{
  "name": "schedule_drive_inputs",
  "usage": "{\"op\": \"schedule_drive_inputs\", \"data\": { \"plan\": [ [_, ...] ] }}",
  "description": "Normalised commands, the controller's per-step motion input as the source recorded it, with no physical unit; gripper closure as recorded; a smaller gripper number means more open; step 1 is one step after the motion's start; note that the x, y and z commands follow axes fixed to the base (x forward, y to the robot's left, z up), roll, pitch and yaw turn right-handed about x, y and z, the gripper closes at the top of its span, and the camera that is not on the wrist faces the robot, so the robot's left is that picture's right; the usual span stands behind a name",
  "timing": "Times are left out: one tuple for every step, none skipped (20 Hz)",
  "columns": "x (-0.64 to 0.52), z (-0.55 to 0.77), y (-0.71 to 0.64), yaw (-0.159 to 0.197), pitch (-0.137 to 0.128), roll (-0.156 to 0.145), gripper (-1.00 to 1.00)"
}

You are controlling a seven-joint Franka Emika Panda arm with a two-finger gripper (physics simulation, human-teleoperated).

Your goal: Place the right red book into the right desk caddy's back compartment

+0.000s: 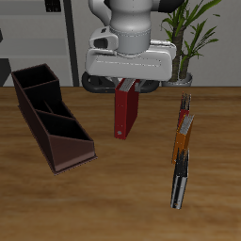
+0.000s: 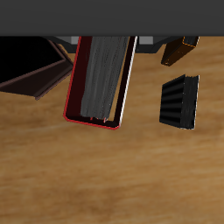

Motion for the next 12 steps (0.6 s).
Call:
{"op": "schedule_drive_inputs", "data": {
  "plan": [
    [-0.62, 0.18, -0.09, 0.11, -0.023, 0.019, 1.0],
    [-0.67, 0.22, -0.09, 0.073, -0.043, 0.0, 1.0],
    [-0.05, -0.01, -0.04, 0.0, 0.0, 0.0, 1.0],
    [-1.3, 0.47, -0.11, 0.225, -0.197, -0.006, 1.0],
    [-0.09, -0.03, -0.06, 0.0, 0.0, 0.0, 1.0],
    [-1.17, 0.43, -0.14, 0.12, -0.139, -0.028, 1.0],
    [-0.02, -0.01, -0.02, 0.0, 0.0, 0.0, 1.0],
    [-0.6, 0.17, -0.08, 0.087, -0.077, -0.004, 1.0],
    [-0.6, 0.08, -0.11, 0.028, -0.043, -0.013, 1.0],
    [-0.52, 0.02, -0.03, 0.076, -0.013, 0.004, 1.0],
    [-0.35, 0.02, 0.0, 0.063, -0.033, 0.01, 1.0],
    [-0.6, -0.01, -0.09, 0.08, -0.035, 0.004, 1.0]
  ]
}}
